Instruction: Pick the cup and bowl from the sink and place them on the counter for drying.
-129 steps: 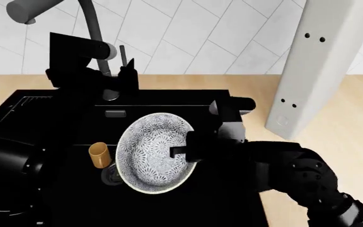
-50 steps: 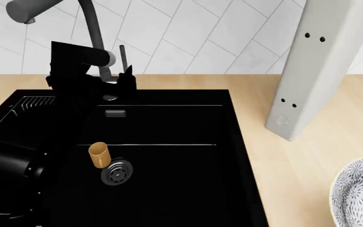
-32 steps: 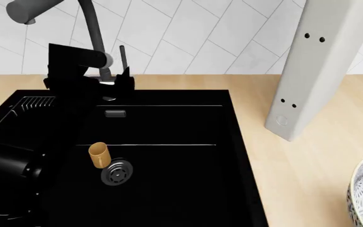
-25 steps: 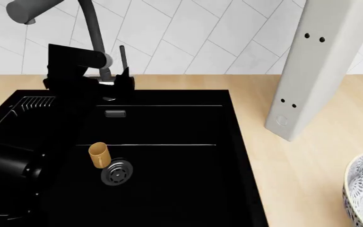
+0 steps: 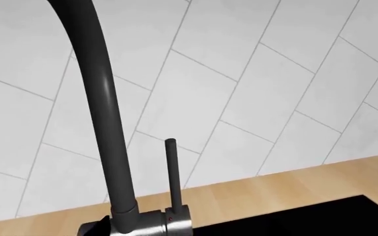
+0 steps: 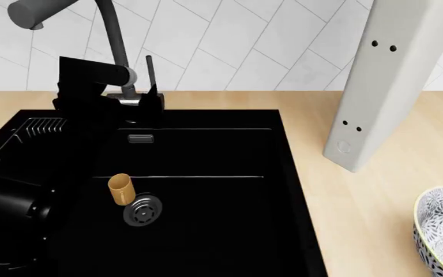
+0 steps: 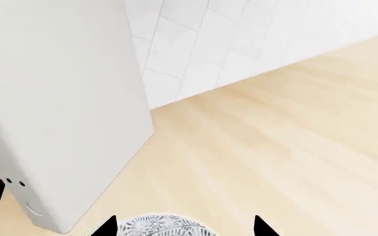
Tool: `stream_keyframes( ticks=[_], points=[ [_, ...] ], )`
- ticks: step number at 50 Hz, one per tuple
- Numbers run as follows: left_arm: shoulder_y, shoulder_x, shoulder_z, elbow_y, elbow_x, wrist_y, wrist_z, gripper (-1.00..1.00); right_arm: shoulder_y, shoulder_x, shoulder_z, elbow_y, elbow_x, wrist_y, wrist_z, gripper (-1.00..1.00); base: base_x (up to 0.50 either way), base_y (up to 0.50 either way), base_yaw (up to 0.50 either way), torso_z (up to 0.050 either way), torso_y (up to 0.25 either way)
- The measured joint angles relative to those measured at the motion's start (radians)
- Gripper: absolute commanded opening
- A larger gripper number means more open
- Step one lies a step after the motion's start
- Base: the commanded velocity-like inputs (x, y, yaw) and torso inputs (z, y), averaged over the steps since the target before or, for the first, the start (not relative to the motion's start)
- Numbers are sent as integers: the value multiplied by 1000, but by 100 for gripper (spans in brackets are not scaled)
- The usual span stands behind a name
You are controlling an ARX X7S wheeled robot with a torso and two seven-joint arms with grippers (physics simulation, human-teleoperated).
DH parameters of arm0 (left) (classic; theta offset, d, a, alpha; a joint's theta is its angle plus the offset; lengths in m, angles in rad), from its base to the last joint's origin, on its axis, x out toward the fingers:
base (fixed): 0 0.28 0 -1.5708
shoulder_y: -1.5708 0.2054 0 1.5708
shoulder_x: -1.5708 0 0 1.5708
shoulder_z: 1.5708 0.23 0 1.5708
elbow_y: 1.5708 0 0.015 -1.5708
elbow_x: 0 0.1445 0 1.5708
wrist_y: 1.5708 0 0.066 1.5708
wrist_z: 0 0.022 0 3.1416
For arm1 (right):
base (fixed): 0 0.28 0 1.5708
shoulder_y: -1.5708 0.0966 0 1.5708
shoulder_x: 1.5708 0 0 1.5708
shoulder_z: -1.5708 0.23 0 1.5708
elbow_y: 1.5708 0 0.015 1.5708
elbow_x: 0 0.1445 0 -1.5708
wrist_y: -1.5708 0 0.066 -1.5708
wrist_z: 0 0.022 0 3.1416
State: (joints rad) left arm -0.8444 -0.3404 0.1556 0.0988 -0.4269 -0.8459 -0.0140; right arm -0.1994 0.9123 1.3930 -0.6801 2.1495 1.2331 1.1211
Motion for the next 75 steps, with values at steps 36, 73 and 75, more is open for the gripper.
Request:
stream_keyframes(
  ticks=[36, 73, 75],
  points=[
    [17, 0, 21, 34, -6, -21, -27, 100, 1044, 236, -1475, 44, 17, -370, 52, 100, 0, 0, 0, 0, 0],
    [2, 64, 23, -36, -15, -168, -141, 100, 1686, -75, -1948, 250, -109, -183, -17, 100, 0, 0, 0, 0, 0],
    [-6, 73, 20, -52, -12, -185, -158, 100, 1683, -80, -1947, 255, -129, -181, -37, 100, 0, 0, 0, 0, 0]
  ],
)
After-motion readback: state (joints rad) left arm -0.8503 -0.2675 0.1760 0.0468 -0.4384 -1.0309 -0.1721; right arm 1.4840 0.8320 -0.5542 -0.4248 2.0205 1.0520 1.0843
